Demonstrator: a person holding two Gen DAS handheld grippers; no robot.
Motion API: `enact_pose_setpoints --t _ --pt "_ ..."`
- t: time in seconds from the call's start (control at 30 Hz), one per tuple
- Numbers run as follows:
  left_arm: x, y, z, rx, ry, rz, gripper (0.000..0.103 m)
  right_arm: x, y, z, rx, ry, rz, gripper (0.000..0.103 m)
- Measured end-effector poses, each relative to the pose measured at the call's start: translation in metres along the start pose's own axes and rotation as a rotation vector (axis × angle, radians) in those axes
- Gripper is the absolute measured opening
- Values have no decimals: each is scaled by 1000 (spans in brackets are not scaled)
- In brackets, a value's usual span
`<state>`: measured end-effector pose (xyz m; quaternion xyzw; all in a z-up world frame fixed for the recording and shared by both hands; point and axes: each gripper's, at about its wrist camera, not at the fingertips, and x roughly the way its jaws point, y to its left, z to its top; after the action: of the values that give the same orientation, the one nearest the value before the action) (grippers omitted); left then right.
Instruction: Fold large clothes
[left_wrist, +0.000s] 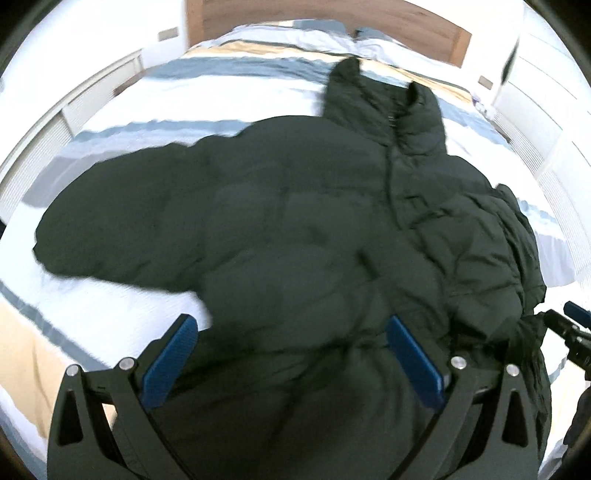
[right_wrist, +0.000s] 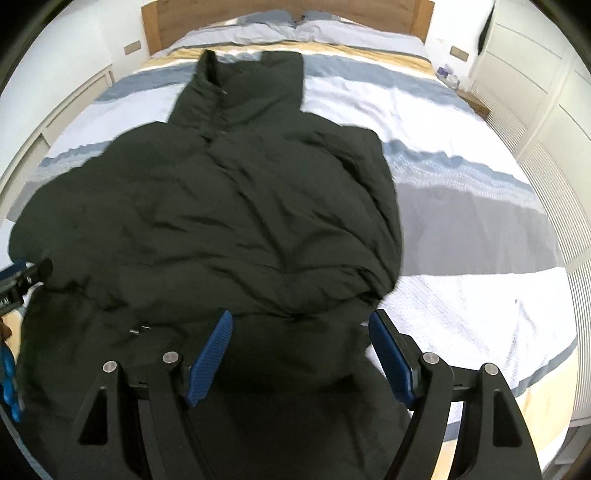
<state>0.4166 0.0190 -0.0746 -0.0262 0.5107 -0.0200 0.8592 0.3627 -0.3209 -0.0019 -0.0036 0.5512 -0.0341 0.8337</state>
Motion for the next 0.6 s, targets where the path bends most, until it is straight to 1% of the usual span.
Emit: enact_pose_setpoints --t 0.2,0.3,0.4,0.47,0.6 --pt "-19 87 0 -117 4 48 103 -18 55 18 -29 -5 45 75" --pt "-24 127 -1 -163 2 76 103 -21 80 30 -49 -9 38 75" --pt "-21 161 -3 -205 14 83 103 -18 105 43 -74 -4 35 75" --pt "-15 190 -5 -254 31 78 103 -14 119 49 -85 2 36 75" --pt "2 237 -7 -336 51 84 103 -11 148 51 -105 13 38 76"
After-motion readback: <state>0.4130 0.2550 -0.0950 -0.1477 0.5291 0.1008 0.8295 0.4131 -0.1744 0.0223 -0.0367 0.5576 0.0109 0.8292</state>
